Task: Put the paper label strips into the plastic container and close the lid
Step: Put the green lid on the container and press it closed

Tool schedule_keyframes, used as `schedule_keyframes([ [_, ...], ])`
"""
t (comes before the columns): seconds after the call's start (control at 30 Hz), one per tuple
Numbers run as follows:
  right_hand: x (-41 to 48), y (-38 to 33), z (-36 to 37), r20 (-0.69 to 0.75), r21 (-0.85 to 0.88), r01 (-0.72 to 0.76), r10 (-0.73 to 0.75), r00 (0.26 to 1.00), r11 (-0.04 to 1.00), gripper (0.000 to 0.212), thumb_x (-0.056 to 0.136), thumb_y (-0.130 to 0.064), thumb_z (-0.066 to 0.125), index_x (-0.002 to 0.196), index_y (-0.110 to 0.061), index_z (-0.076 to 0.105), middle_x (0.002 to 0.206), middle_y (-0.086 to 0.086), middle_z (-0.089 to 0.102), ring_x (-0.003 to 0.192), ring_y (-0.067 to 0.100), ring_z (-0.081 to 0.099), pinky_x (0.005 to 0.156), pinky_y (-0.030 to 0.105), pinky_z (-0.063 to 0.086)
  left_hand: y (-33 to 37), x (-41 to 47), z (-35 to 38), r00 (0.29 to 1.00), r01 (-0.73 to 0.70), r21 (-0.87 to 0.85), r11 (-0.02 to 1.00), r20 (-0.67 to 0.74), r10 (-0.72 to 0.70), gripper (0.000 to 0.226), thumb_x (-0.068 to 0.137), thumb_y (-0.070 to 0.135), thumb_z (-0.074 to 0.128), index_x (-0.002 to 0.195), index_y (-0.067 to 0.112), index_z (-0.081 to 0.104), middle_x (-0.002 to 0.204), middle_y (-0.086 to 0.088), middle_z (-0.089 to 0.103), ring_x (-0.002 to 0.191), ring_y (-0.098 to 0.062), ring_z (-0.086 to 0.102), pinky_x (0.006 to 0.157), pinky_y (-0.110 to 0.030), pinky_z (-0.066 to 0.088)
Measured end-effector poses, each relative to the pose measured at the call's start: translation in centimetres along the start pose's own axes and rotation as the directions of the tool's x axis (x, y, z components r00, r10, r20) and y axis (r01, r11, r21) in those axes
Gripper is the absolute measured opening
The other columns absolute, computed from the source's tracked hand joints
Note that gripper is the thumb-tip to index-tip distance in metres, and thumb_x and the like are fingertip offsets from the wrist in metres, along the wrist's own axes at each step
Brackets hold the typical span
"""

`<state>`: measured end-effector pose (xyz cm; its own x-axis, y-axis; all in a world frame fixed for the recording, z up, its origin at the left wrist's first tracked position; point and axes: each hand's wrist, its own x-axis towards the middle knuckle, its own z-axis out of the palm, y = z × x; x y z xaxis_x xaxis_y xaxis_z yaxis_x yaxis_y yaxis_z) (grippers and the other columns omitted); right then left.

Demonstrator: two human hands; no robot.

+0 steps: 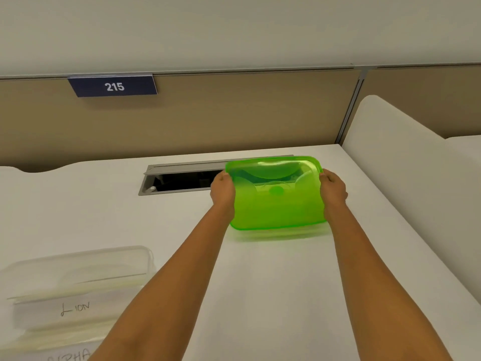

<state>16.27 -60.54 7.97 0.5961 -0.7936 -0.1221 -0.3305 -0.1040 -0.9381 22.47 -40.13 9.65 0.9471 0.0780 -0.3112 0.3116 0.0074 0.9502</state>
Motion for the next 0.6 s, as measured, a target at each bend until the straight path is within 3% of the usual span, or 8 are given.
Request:
schedule_keyframes([
  [0.07, -1.6, -1.8, -0.1, 0.004, 0.118, -0.020, 0.020, 1.000, 0.993, 0.039, 0.098, -0.035, 0.041, 0.130, -0.022, 0.057, 0.136, 0.010, 0.054, 0.132, 0.033, 0.037, 0.108, 0.042, 0.033, 1.2, -1.0, -1.2, 1.000, -0.021, -0.121, 0.992, 0.006, 0.021, 0.035, 0.098, 0.020, 0.034, 0.124, 0.009, 0.056, 0.121, -0.012, 0.059, 0.105, -0.027, 0.053, 0.098, -0.040, 0.044],
  [0.17, -4.2, -4.2, -0.7, 0.044, 0.295, -0.091, 0.081, 0.996, 0.951, 0.051, 0.097, -0.050, 0.032, 0.130, -0.020, 0.057, 0.136, 0.011, 0.053, 0.130, 0.031, 0.042, 0.110, 0.046, 0.037, 2.9, -2.7, -3.3, 0.999, -0.014, -0.328, 0.944, 0.041, 0.029, 0.031, 0.099, 0.034, 0.038, 0.092, 0.019, 0.064, 0.100, -0.002, 0.064, 0.095, -0.021, 0.055, 0.091, -0.035, 0.046],
  [0.23, -6.2, -5.5, -1.1, 0.079, 0.465, -0.128, 0.103, 0.992, 0.876, 0.054, 0.097, -0.054, 0.029, 0.119, -0.019, 0.063, 0.122, 0.010, 0.060, 0.108, 0.025, 0.058, 0.098, 0.040, 0.048, 3.9, -3.9, -4.9, 0.998, -0.002, -0.452, 0.892, 0.061, 0.033, 0.037, 0.098, 0.040, 0.039, 0.075, 0.024, 0.063, 0.081, 0.003, 0.070, 0.082, -0.017, 0.060, 0.076, -0.030, 0.051],
  [0.3, -8.3, -6.4, -1.3, 0.094, 0.627, -0.133, 0.095, 0.991, 0.767, 0.050, 0.098, -0.053, 0.031, 0.089, -0.020, 0.068, 0.093, 0.003, 0.064, 0.077, 0.014, 0.060, 0.076, 0.032, 0.053, 4.7, -5.5, -6.7, 0.995, 0.008, -0.549, 0.835, 0.091, 0.050, 0.037, 0.098, 0.039, 0.041, 0.072, 0.023, 0.062, 0.061, 0.009, 0.070, 0.068, -0.012, 0.061, 0.058, -0.024, 0.051],
  [0.33, -9.5, -6.7, -1.4, 0.101, 0.705, -0.137, 0.093, 0.991, 0.696, 0.047, 0.098, -0.051, 0.034, 0.077, -0.022, 0.064, 0.079, -0.001, 0.066, 0.067, 0.012, 0.062, 0.069, 0.030, 0.054, 5.1, -6.3, -7.6, 0.990, 0.012, -0.574, 0.818, 0.121, 0.070, 0.037, 0.098, 0.037, 0.041, 0.075, 0.022, 0.064, 0.061, 0.008, 0.071, 0.067, -0.011, 0.062, 0.056, -0.023, 0.051],
  [0.43, -13.1, -7.3, -1.7, 0.144, 0.856, -0.140, 0.031, 0.989, 0.499, 0.041, 0.099, -0.042, 0.039, 0.070, -0.021, 0.058, 0.050, -0.009, 0.066, 0.045, 0.006, 0.065, 0.048, 0.019, 0.053, 5.9, -8.4, -10.6, 0.962, -0.052, -0.564, 0.824, 0.194, 0.193, 0.035, 0.099, 0.032, 0.038, 0.080, 0.018, 0.063, 0.093, 0.002, 0.068, 0.075, -0.012, 0.059, 0.066, -0.026, 0.049],
  [0.53, -16.3, -6.9, -1.6, 0.200, 0.900, -0.170, -0.036, 0.979, 0.401, 0.038, 0.099, -0.038, 0.041, 0.071, -0.021, 0.060, 0.065, -0.005, 0.069, 0.057, 0.010, 0.067, 0.062, 0.024, 0.054, 6.4, -10.7, -14.0, 0.938, -0.141, -0.570, 0.810, 0.185, 0.293, 0.029, 0.098, 0.025, 0.043, 0.074, 0.021, 0.058, 0.087, 0.014, 0.066, 0.077, -0.008, 0.055, 0.068, -0.021, 0.048],
  [0.6, -18.3, -6.4, -1.3, 0.223, 0.915, -0.173, -0.100, 0.970, 0.366, 0.042, 0.099, -0.032, 0.043, 0.063, -0.020, 0.061, 0.073, -0.003, 0.069, 0.074, 0.013, 0.063, 0.082, 0.030, 0.048, 6.4, -12.0, -16.1, 0.923, -0.177, -0.551, 0.815, 0.195, 0.332, 0.021, 0.096, 0.018, 0.046, 0.088, 0.027, 0.063, 0.098, 0.012, 0.061, 0.097, -0.010, 0.052, 0.089, -0.023, 0.043],
])
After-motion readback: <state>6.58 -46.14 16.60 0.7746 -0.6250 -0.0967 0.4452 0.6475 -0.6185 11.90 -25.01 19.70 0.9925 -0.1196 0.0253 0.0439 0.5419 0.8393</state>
